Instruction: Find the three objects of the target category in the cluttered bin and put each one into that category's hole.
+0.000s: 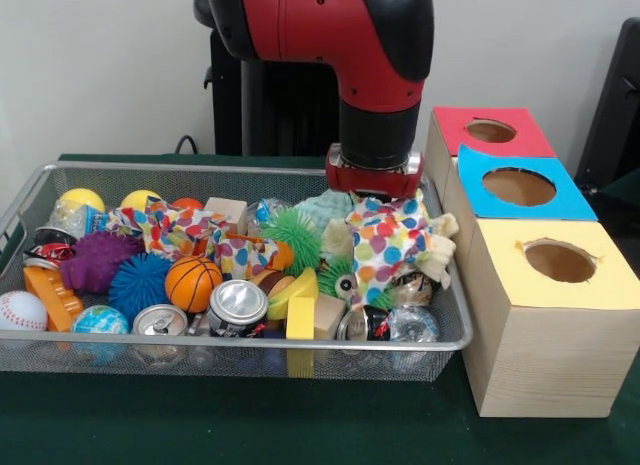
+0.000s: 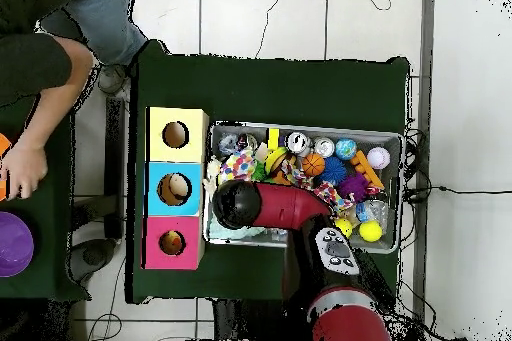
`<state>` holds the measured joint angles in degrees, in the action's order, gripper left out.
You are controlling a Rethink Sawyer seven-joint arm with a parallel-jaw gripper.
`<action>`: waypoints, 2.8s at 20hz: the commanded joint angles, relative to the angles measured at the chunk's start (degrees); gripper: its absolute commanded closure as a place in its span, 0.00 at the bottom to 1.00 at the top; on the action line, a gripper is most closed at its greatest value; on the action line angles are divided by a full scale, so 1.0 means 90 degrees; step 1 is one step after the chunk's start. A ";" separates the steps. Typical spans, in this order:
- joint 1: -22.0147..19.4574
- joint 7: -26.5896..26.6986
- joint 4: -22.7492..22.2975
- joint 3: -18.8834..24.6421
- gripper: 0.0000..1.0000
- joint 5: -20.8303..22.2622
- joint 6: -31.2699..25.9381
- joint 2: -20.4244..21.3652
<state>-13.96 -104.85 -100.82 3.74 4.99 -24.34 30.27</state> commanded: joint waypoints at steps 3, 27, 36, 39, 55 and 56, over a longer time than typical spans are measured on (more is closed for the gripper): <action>-0.0658 -0.0087 -0.0592 0.0020 1.00 0.0009 -0.1169 0.1091; -0.1855 0.1084 -0.0446 0.0438 1.00 0.0712 -0.2820 0.2071; -0.2265 0.1511 0.0006 0.0714 1.00 0.0963 -0.3580 0.2235; -0.2397 0.1661 0.0121 0.0806 1.00 0.1059 -0.3842 0.2335; -0.2651 0.1746 0.0398 0.1143 1.00 0.1312 -0.4880 0.2842; -0.2671 0.1762 0.0443 0.1166 1.00 0.1332 -0.4929 0.2837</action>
<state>-36.53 -104.85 -100.31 7.92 13.48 -62.27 54.83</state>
